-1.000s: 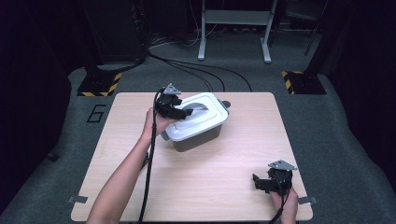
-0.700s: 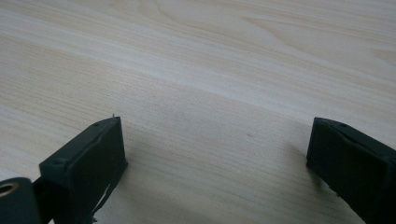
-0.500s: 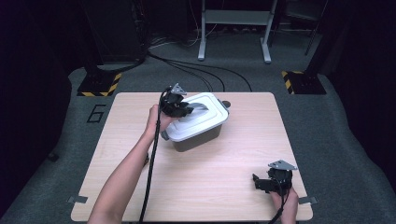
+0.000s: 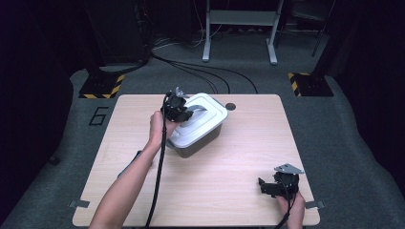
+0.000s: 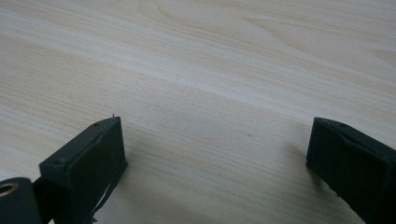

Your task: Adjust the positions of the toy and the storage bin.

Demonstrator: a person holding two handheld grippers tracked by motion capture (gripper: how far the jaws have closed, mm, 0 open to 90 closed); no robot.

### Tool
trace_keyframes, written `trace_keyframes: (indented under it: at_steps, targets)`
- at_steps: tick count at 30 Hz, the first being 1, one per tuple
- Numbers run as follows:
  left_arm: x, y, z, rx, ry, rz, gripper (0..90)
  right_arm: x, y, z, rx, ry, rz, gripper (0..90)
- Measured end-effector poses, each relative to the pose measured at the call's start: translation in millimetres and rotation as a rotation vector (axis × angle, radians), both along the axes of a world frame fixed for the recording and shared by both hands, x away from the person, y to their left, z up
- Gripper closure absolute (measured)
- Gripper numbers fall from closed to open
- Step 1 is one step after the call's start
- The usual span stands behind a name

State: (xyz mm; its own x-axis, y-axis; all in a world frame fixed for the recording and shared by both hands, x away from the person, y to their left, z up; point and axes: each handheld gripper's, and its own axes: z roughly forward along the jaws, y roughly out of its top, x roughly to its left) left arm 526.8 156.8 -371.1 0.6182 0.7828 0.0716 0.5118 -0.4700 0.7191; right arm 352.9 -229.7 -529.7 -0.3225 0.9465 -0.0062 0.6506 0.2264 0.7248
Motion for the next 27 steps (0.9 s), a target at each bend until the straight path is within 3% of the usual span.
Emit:
trace_keyframes:
  at_steps: [2,4,7,10,13,16,21,27]
  targets:
    - [-2.0,2.0,0.5,-0.011,0.004,-0.005,65.0,0.0,0.0,0.0,0.0,0.0,0.0,3.6]
    - [-2.3,3.7,3.7,-0.017,-0.015,-0.011,48.9,0.0,0.0,0.1,0.0,0.0,0.0,3.6]
    - [0.1,3.5,8.9,-0.033,-0.032,-0.049,45.6,0.0,0.1,0.1,0.002,0.001,0.001,3.6]
    - [7.0,1.1,12.1,-0.022,-0.024,-0.052,52.7,0.0,0.0,0.1,0.002,0.001,0.001,3.6]
    - [15.2,-0.1,11.6,-0.019,0.015,-0.067,59.9,0.0,0.1,0.1,0.002,0.001,0.001,3.6]
    - [18.9,-0.6,9.2,0.013,0.052,-0.091,62.0,0.0,0.1,0.1,0.002,0.001,0.0,3.6]
    - [18.3,-0.4,6.9,0.017,0.055,-0.098,66.8,0.0,0.2,0.0,0.002,-0.001,0.0,3.6]
    - [14.9,-1.6,7.9,0.029,0.061,-0.065,67.3,0.0,0.1,0.1,0.002,0.001,0.001,3.6]
